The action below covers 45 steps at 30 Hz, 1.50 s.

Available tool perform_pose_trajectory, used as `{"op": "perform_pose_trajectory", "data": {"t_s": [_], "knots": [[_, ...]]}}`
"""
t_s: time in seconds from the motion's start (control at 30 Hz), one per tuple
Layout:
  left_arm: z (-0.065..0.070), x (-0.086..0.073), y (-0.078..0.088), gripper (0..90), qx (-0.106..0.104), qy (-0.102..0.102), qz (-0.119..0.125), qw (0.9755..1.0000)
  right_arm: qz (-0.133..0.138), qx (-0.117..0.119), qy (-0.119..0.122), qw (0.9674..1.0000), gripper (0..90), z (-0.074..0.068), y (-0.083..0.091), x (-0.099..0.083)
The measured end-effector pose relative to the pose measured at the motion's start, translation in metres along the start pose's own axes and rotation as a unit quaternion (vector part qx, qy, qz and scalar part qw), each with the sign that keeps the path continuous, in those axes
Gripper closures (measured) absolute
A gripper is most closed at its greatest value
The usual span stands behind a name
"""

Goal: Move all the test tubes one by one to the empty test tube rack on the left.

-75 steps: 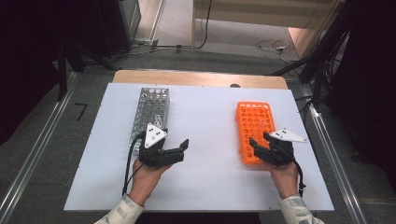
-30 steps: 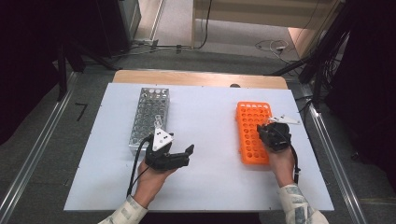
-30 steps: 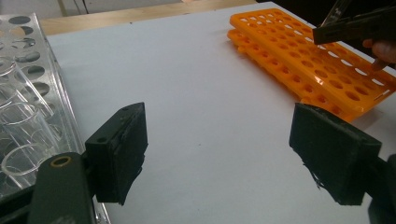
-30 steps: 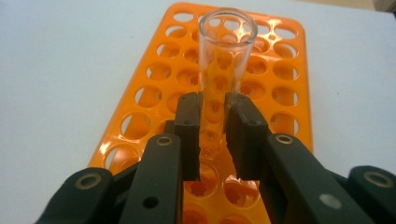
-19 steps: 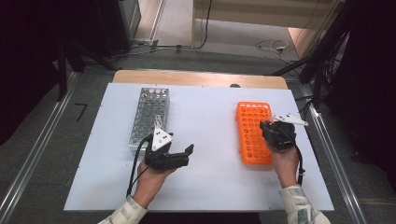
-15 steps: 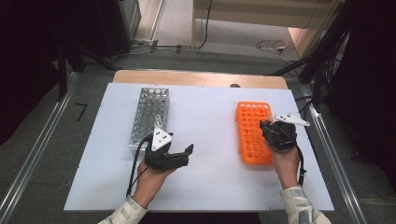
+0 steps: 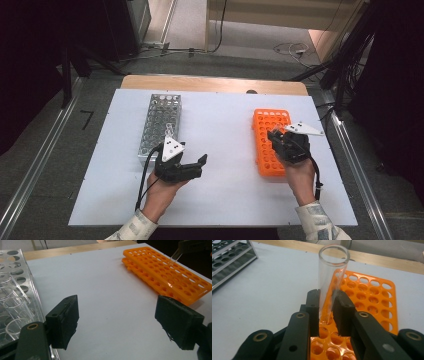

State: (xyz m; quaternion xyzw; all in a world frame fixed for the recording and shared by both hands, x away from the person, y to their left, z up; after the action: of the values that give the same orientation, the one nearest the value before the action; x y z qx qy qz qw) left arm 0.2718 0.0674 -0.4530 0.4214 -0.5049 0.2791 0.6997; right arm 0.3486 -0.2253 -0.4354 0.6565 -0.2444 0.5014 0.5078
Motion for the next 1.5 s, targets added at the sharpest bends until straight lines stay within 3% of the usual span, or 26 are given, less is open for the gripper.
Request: {"op": "perform_pose_trajectory", "data": {"t_s": [0.5,0.97,1.5], "knots": [[0.001,0.000,0.000,19.1,-0.002,-0.001,-0.001,1.0000,-0.013,0.042,0.020,0.9988,73.4,-0.029,-0.007,-0.006],[0.002,0.001,0.000,19.1,-0.004,-0.002,0.001,1.0000,-0.032,0.075,0.042,0.9958,73.4,-0.059,-0.013,-0.016],[0.011,0.007,-0.002,19.2,-0.018,-0.008,0.009,0.9998,-0.056,0.135,0.075,0.9864,73.4,-0.111,-0.021,-0.030]]}}
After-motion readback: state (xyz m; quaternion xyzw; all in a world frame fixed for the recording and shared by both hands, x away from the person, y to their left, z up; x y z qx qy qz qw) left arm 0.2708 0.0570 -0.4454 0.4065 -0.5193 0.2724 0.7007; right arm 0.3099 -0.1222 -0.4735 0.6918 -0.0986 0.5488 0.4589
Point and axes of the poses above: each handheld gripper's, and its own axes: y roughly backward along the jaws, x roughly out of its top, z roughly to its right, the point moved 4 cm from there along -y, roughly forward along the jaws, and after that the axes turned 9 degrees about z, right-handed, at the moved point
